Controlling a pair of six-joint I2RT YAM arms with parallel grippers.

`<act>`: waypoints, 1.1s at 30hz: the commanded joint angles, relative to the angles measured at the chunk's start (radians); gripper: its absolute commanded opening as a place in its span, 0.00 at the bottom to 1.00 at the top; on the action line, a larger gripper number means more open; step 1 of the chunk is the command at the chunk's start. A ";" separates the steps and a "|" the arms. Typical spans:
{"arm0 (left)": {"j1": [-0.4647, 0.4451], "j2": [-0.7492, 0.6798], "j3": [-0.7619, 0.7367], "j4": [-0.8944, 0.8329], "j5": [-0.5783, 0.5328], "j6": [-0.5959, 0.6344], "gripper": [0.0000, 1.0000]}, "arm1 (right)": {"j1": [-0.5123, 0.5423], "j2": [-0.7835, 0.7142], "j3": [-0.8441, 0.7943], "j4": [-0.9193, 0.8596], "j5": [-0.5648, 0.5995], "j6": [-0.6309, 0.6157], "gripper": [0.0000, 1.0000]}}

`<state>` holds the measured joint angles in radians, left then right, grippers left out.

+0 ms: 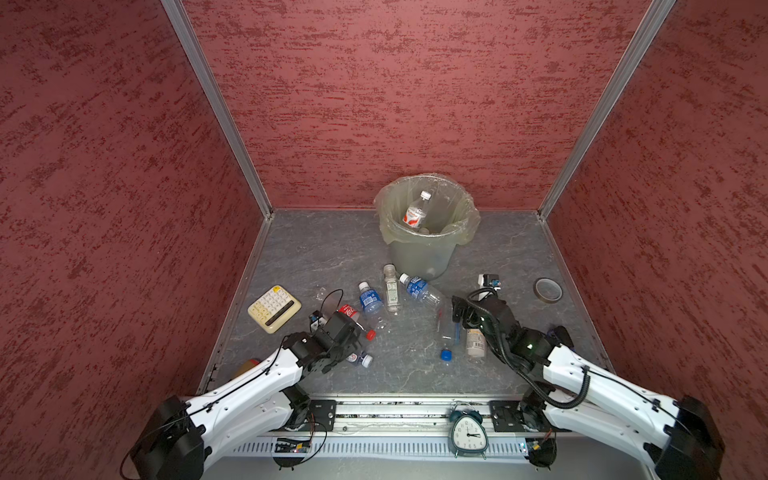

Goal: Throw the plastic bottles in the bin
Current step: 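Lower the left gripper onto the large clear bottle and close it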

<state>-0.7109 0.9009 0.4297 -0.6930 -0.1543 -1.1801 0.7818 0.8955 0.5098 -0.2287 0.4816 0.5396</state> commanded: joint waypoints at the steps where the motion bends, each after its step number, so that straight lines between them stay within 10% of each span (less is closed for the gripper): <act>1: 0.015 0.013 -0.014 0.017 0.010 0.028 0.81 | 0.007 0.003 -0.002 0.011 -0.011 0.024 0.99; 18: 0.048 0.037 -0.044 0.030 0.027 0.044 0.73 | 0.007 0.012 -0.017 0.028 -0.021 0.040 0.99; 33: 0.041 -0.186 -0.065 -0.050 -0.021 0.032 0.47 | 0.009 0.026 -0.017 0.034 -0.022 0.039 0.99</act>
<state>-0.6678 0.7620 0.3721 -0.6991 -0.1398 -1.1511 0.7837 0.9165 0.4999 -0.2123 0.4637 0.5606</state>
